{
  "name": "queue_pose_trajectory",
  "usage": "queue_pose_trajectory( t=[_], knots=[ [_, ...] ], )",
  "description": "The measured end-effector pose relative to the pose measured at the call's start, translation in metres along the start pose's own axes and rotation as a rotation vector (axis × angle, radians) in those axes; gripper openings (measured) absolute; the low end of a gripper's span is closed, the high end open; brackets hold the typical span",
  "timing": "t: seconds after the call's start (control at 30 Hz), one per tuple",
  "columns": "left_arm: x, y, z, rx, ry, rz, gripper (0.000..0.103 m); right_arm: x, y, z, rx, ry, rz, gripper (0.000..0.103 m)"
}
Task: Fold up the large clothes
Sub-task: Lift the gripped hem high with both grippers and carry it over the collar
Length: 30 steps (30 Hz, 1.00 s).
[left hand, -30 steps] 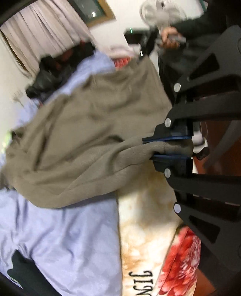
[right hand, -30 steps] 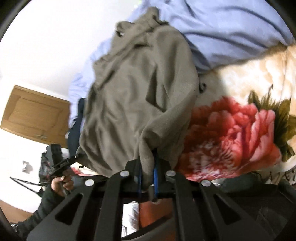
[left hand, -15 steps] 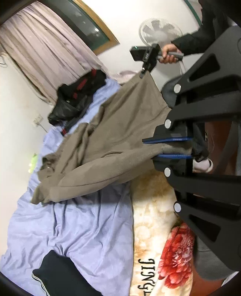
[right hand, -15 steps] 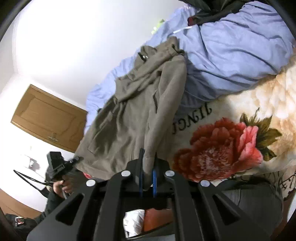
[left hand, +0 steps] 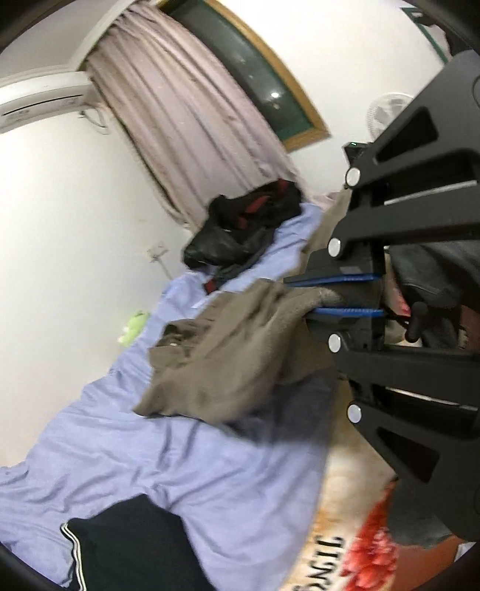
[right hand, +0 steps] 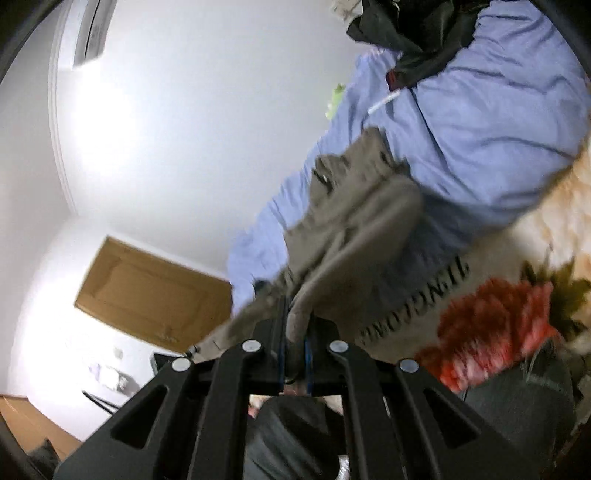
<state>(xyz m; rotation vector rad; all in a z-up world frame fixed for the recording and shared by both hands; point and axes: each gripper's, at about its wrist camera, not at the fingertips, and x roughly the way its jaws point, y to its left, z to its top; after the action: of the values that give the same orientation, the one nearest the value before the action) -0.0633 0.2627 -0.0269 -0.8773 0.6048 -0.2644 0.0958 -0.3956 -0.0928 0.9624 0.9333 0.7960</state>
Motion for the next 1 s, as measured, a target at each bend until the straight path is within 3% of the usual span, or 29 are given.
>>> queue_pose_trajectory(
  t=[0.13,0.3,0.43,0.63,0.8,1.0],
  knots=[
    [0.027,0.003,0.05,-0.043,-0.042,-0.029,0.01,0.024,0.008,0.045,0.021,-0.043,0.029,0.007],
    [0.078,0.021,0.109,-0.078,-0.062,0.029,0.01,0.076,0.018,0.117,0.004,-0.048,0.011,0.007],
    [0.13,0.06,0.148,-0.141,-0.051,0.086,0.01,0.133,0.007,0.172,-0.003,-0.016,-0.066,0.008],
    [0.221,0.136,0.194,-0.197,-0.046,0.225,0.01,0.242,-0.044,0.241,-0.001,0.05,-0.227,0.008],
    [0.274,0.187,0.2,-0.19,-0.012,0.359,0.01,0.313,-0.118,0.257,0.036,0.124,-0.364,0.008],
    [0.318,0.222,0.196,-0.122,0.084,0.478,0.011,0.352,-0.161,0.251,0.019,0.2,-0.458,0.008]
  ],
)
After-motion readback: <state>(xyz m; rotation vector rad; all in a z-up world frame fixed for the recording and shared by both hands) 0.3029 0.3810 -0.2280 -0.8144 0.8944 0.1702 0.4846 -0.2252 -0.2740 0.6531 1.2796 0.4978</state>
